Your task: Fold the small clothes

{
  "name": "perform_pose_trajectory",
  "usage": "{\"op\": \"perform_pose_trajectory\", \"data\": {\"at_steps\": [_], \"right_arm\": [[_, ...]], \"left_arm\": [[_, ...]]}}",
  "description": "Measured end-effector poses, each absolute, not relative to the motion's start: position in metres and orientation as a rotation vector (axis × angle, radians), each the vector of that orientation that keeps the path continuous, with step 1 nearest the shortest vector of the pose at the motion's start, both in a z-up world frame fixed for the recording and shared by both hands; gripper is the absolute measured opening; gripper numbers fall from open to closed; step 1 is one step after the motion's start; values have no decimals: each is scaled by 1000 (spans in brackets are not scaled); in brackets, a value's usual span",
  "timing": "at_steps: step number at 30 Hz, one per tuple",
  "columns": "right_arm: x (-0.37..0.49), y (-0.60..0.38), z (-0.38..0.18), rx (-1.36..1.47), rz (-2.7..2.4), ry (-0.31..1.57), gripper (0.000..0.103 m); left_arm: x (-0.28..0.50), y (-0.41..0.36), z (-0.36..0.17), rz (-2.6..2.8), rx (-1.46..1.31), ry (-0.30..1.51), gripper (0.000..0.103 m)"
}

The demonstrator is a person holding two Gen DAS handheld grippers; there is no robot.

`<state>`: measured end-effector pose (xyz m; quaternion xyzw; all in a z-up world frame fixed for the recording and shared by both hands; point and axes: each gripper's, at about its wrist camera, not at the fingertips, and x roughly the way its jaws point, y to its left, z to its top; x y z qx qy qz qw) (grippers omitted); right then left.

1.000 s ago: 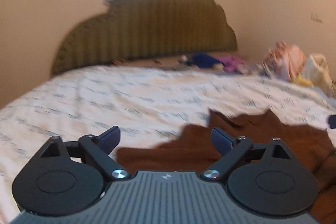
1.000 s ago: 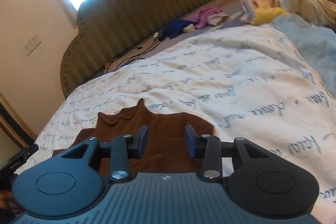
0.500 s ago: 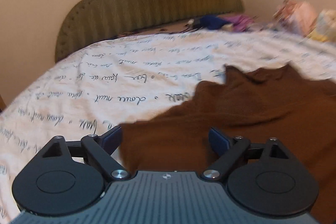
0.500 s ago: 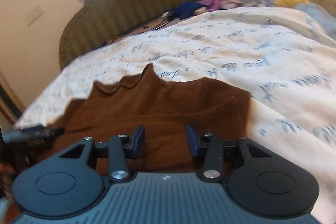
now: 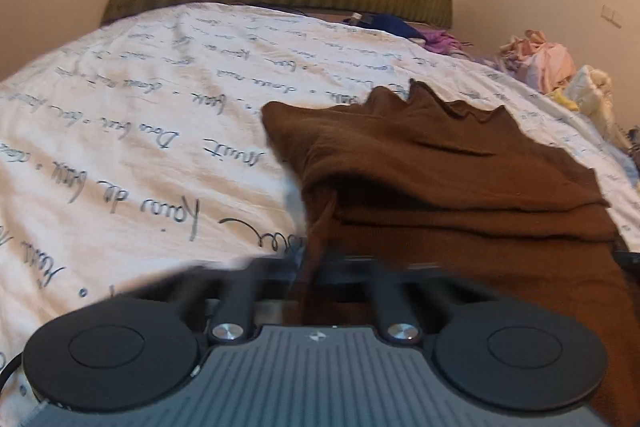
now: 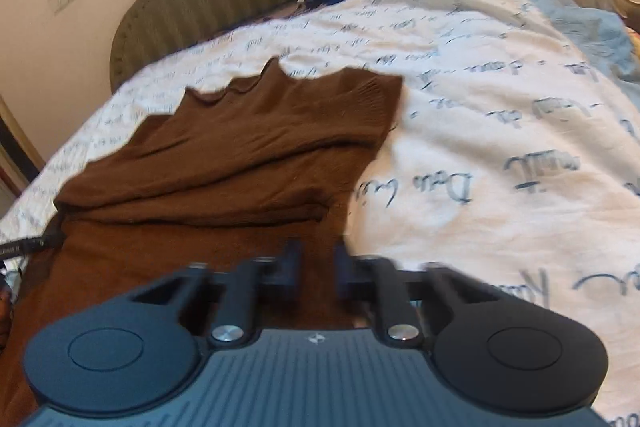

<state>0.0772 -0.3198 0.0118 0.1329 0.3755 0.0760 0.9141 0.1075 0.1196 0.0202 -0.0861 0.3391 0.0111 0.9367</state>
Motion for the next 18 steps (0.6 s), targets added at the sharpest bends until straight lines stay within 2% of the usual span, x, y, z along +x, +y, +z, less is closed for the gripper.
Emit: {"op": "perform_pose_trajectory", "data": {"at_steps": [6,9,10,11,12,13,14,15,16,18], "right_arm": [[66,-356,2,361,106,747,3],[63,-350,3,373,101,735,5],[61,-349,6,407,99,746,6],[57,-350,10,440,102,760,8],[51,-350,13,470,109,773,15],[41,-350,17,497,127,778,27],[29,-351,20,519,150,772,35],[17,-353,22,546,164,766,54],[6,-354,22,581,179,768,67],[-7,-355,16,658,227,790,67]], "left_arm": [[106,128,13,30,-16,671,9],[102,113,15,38,70,658,11],[97,115,19,35,45,657,16],[90,119,24,29,4,661,35],[80,125,29,21,-48,665,51],[67,133,34,7,-119,657,85],[51,141,37,-10,-204,641,96],[38,147,38,-37,-289,641,93],[30,151,37,-75,-361,669,91],[17,154,28,-143,-511,731,87]]}}
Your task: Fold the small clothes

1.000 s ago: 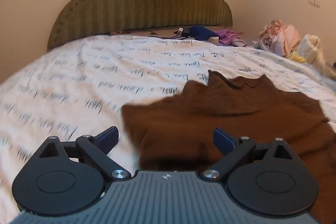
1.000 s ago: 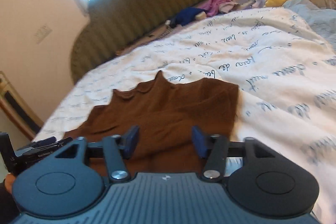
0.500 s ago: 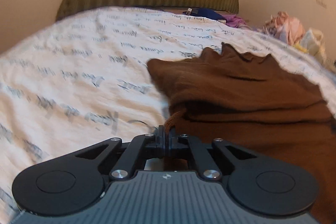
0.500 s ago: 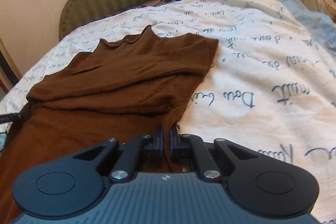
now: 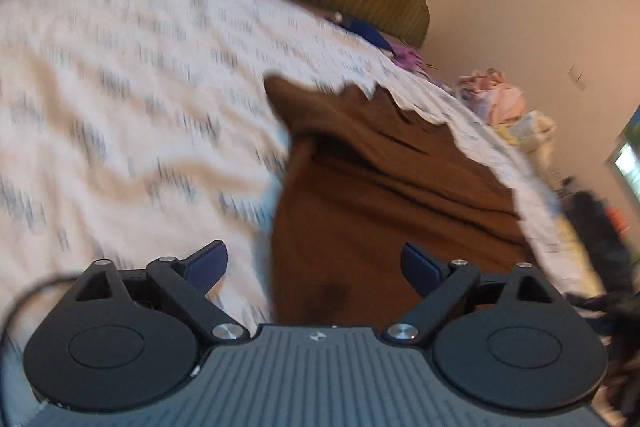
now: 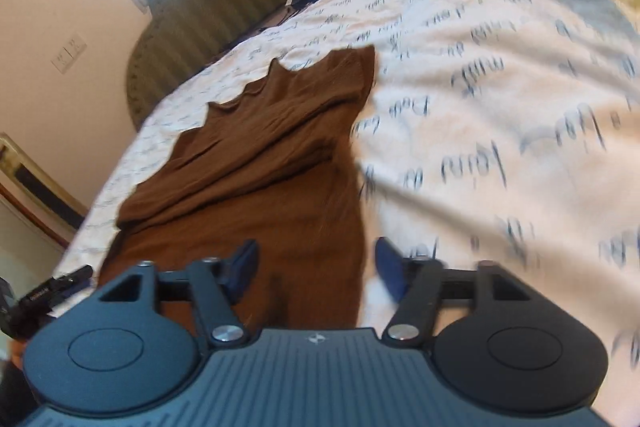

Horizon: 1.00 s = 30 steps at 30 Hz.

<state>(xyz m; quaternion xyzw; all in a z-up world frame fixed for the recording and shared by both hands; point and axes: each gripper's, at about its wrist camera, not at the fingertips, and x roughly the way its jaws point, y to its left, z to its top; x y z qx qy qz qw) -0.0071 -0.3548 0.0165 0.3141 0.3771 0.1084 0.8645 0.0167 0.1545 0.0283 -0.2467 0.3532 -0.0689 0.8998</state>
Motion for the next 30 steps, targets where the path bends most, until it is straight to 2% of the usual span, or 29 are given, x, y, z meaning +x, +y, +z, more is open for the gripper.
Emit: {"op": "perform_pose_trajectory", "data": {"at_steps": [2,3,4,5,11,15,16,18,20,22,27,28,30], "right_arm": [[-14,-351,11,715,280,810,65],[-15,-348,11,720,287,809,56],[-14,-345,10,717,292,816,24],[-12,-343,7,708,279,840,5],[-21,-349,10,614,211,821,5],[-22,-361,-7,678,231,826,4],[-23,-362,-8,703,232,817,7],[-30,-362,-5,756,221,824,8],[-45,-359,3,758,239,850,12],[-68,-357,5,795,290,873,24],[-111,-352,-14,990,360,918,26],[-114,-350,-17,1020,374,913,26],[-117,-345,-20,1044,390,893,26]], "left_arm": [[11,151,21,-194,-575,755,77],[11,148,19,-207,-579,753,68],[14,147,17,-218,-590,772,38],[18,147,13,-217,-608,806,3],[21,165,19,-126,-491,815,8],[16,161,14,-141,-454,792,12],[12,162,15,-145,-482,786,13],[-1,165,17,-172,-545,783,27],[-22,169,18,-217,-629,777,58],[-42,172,15,-273,-728,781,69],[-67,160,-2,-401,-938,822,71],[-66,155,-3,-409,-930,828,67],[-60,147,-5,-404,-901,871,31]]}}
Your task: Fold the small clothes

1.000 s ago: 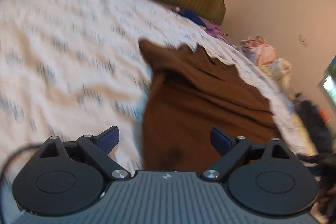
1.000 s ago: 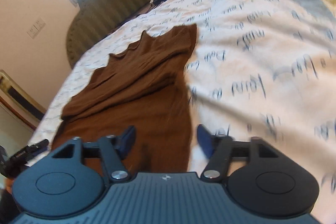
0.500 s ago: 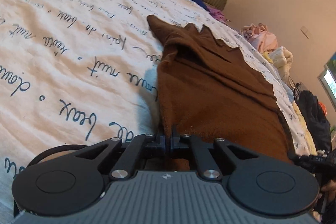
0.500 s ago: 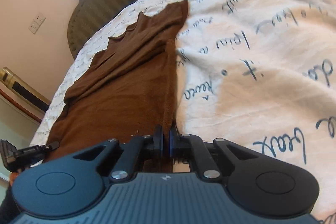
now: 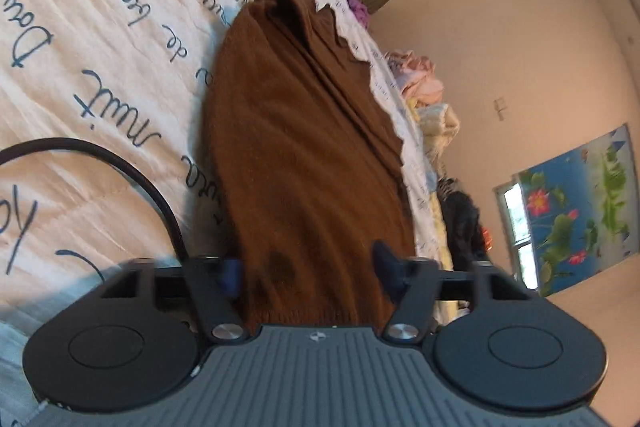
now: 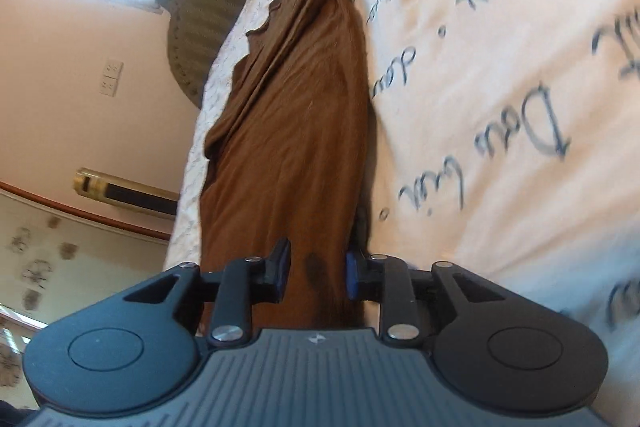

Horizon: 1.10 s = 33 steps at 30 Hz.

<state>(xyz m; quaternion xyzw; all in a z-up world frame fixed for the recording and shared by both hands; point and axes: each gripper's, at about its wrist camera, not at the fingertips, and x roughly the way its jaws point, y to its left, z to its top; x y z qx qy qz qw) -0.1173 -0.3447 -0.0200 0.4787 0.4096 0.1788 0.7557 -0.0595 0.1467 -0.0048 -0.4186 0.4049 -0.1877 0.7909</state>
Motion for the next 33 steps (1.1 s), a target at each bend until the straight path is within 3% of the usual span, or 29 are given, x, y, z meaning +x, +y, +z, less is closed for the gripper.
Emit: {"op": "perform_pose_trajectory", "data": {"at_steps": [1,2,8,13,15,17,19,21,22,23,24,30,33], "right_arm": [[-119,-342,-20,1028,393,891,14],[-118,-340,-19,999,388,895,3],[-127,-352,2,877,312,880,3],[-128,-360,-24,950,325,883,4],[-132,-360,-22,977,321,889,6],[-139,-355,-17,977,362,904,13],[-146,-349,-15,972,398,927,24],[-148,-343,-18,1007,427,924,24],[-147,-340,-22,1027,438,927,24],[-145,-337,-24,1014,440,935,19],[-142,-333,-23,961,429,953,5],[-147,-336,-2,761,384,1029,4],[-154,-344,-10,783,387,1031,3]], "left_arm": [[-55,145,-9,-407,-911,916,6],[-52,144,-11,-392,-911,940,2],[-54,168,5,-296,-714,941,5],[-62,175,-4,-320,-755,914,9],[-69,174,0,-347,-780,900,37],[-80,170,2,-394,-816,878,75],[-89,162,4,-422,-828,882,83],[-92,151,3,-433,-798,901,79],[-92,145,4,-430,-760,909,63],[-90,139,4,-437,-716,940,14],[-88,136,0,-422,-684,996,8],[-95,144,15,-376,-507,996,5],[-97,150,5,-374,-523,995,9]]}}
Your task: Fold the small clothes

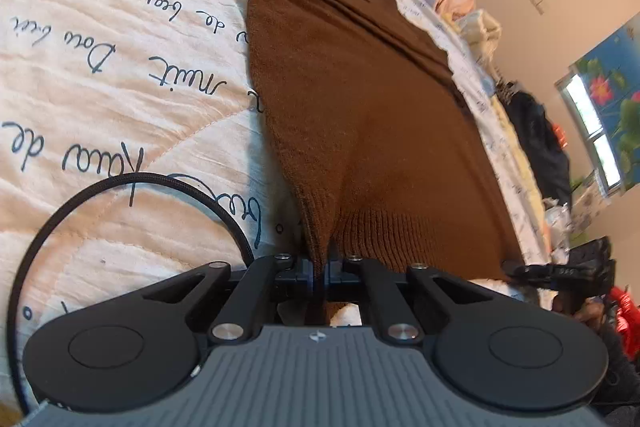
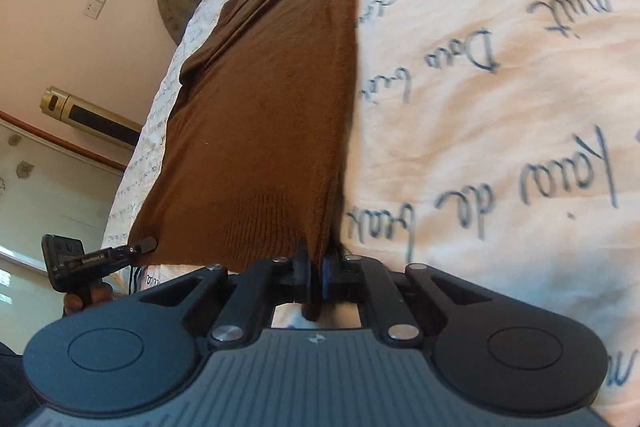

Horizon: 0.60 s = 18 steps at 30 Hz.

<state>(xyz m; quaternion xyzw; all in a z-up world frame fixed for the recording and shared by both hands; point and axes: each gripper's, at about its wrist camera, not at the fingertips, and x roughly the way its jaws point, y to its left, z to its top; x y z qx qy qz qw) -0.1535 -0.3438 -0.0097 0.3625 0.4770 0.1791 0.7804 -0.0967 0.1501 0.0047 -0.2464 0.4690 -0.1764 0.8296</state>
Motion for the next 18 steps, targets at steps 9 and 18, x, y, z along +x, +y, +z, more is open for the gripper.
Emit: {"op": "perform_pose_trajectory", "data": {"at_steps": [9,18], "right_arm": [[-152,-369,42,796,280,870,17],[1,-268,57,526,204,648,75]], "left_arm": [[-99,171,66,-495,-599,848,71],[58,73,68,-110,-204,592,65]]}}
